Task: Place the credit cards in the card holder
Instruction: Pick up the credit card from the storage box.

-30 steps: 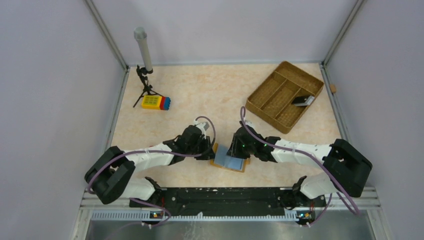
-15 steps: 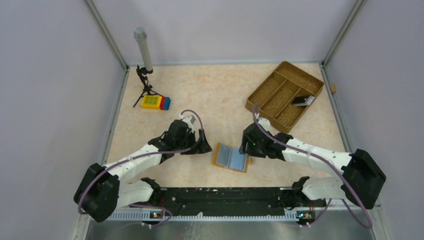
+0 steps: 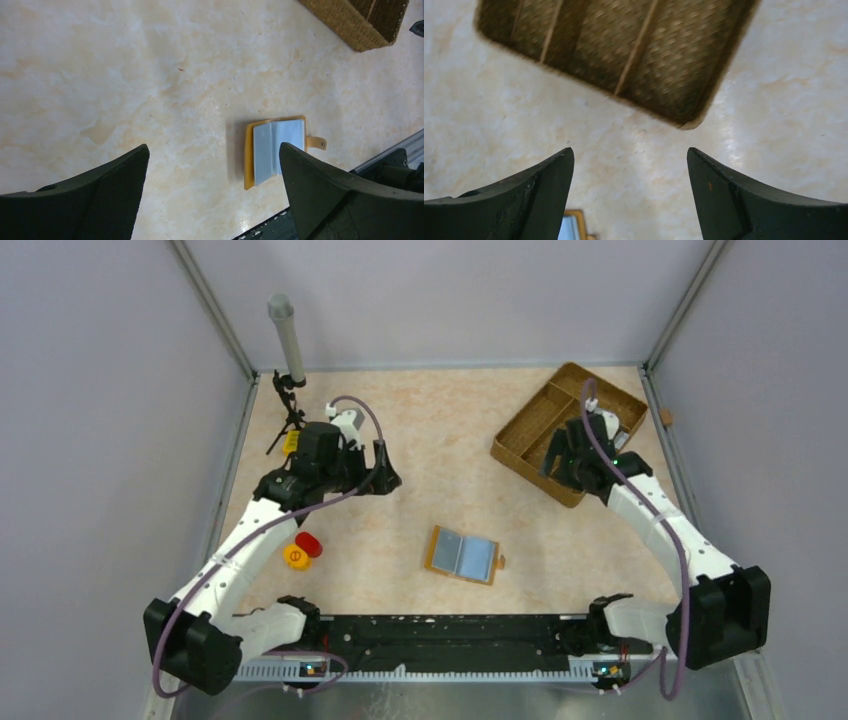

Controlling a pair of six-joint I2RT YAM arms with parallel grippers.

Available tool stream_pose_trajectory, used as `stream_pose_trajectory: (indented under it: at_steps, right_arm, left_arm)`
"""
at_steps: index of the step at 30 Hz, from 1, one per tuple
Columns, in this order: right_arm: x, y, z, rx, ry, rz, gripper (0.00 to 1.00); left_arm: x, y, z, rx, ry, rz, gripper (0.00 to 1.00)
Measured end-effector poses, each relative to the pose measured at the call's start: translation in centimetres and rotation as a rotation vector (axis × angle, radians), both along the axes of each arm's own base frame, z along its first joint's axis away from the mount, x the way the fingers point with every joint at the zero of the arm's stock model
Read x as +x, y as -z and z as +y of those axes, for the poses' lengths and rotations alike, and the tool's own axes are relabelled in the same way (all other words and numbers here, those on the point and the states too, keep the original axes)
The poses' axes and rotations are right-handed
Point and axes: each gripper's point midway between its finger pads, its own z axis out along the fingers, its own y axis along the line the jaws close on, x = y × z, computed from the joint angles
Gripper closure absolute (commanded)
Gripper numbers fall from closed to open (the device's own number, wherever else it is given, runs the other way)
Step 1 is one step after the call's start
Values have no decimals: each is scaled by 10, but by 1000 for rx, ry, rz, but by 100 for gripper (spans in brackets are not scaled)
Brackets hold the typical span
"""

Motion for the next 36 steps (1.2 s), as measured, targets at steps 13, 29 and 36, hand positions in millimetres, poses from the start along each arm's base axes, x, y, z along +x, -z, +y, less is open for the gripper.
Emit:
stream_pose_trajectory:
  at_steps: [13, 29, 36]
  right_arm:
    - [84, 27, -132, -135, 256, 107, 16]
    - [148, 70, -185, -178, 288, 180, 21]
    - [147, 77, -195, -168, 303, 194, 30]
  left_arm:
    - [14, 4, 50, 255, -105, -84, 1]
    - [14, 7, 54, 277, -114, -85, 1]
    - [14, 7, 54, 278, -113, -83, 1]
